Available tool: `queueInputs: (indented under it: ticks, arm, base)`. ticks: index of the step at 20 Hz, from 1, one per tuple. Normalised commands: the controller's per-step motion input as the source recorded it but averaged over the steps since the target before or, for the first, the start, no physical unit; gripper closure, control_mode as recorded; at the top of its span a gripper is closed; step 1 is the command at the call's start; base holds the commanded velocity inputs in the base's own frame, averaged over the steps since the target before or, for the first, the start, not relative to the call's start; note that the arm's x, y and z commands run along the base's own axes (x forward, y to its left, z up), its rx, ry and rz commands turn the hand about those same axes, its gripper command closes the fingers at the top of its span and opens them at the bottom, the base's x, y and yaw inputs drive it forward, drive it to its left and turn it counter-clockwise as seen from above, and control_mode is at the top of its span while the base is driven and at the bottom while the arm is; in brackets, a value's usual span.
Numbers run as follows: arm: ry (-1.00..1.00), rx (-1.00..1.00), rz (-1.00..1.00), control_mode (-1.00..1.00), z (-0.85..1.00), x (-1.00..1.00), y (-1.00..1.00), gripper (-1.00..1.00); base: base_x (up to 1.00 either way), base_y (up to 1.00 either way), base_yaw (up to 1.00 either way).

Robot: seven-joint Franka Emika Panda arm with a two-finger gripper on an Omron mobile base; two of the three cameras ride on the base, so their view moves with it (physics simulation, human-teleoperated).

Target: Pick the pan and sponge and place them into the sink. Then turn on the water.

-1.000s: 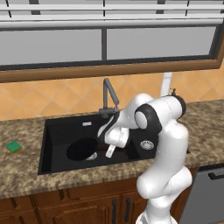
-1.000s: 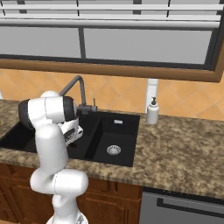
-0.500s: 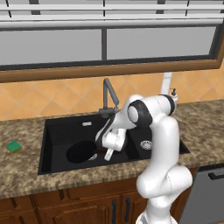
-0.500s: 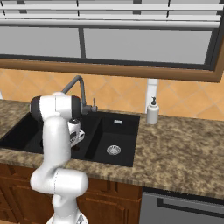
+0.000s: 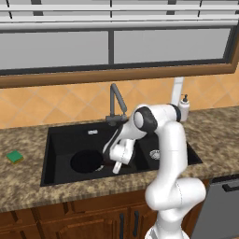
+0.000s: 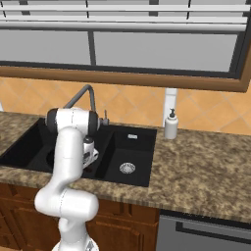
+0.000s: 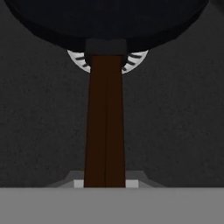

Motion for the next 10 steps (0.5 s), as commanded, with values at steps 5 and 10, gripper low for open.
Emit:
queueInputs:
  ticks: [5,10]
  arm:
    - [-0.02,0.0,0.12,-1.0,-0.01,0.12,0.09,1.0]
    - [0.0,0.0,0.0,-1.0,0.0,0.0,0.0,-1.0]
  base:
    - [0.0,0.0,0.0]
    - [0.0,0.0,0.0]
